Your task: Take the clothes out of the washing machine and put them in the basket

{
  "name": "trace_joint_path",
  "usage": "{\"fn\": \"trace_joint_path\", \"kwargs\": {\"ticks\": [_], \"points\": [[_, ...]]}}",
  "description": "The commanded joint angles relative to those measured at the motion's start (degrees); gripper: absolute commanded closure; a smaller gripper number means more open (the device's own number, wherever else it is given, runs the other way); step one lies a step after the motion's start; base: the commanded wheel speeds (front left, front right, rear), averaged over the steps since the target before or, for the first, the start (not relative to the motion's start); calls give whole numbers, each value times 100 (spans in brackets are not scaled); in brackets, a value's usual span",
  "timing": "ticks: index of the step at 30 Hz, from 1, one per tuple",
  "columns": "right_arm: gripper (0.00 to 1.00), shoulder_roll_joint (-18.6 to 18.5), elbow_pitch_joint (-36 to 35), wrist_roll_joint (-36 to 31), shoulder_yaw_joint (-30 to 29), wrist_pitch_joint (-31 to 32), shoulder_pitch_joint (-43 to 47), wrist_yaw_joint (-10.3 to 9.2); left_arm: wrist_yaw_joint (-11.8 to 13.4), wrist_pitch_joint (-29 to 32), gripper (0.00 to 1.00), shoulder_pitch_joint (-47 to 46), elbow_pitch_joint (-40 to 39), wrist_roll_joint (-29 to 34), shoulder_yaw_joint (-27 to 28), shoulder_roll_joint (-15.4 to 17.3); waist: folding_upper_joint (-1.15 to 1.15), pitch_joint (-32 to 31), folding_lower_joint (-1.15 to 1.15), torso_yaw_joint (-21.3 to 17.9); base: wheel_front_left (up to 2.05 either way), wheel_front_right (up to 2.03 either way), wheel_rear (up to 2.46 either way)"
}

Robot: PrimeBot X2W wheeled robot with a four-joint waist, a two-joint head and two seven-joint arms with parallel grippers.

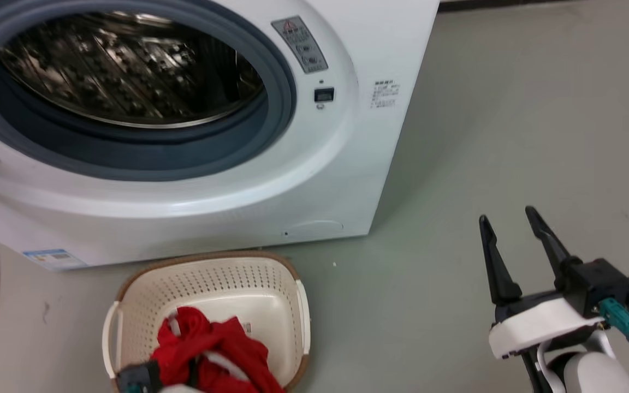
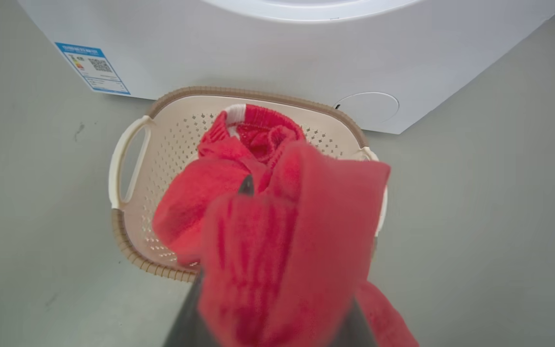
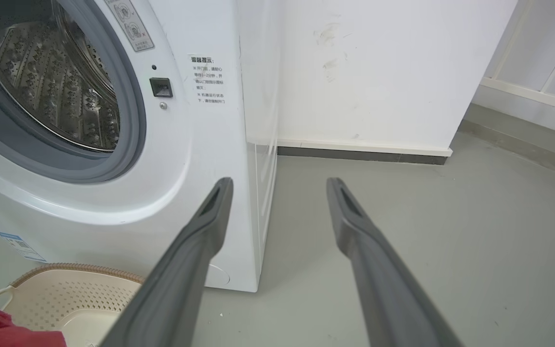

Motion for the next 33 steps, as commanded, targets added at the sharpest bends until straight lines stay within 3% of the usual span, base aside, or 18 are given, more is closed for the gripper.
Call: {"fn": "trace_joint_path", "kwargs": {"ticks": [1, 12, 33], "points": [[0, 2, -35, 13, 11, -20, -115, -4, -19, -75, 100, -213, 59, -30, 32, 22, 0, 334, 0, -95, 0, 0, 0], [0, 3, -16, 118, 160, -240, -795, -4, -190, -386, 100, -1997, 1798, -54, 387, 289, 0, 1688, 0, -552, 0, 0, 0], [0, 3, 28, 182, 390, -536, -1459, -4, -220, -391, 100, -3798, 3615, 49, 678, 580, 0, 3316, 0, -989, 0, 0, 0]]}}
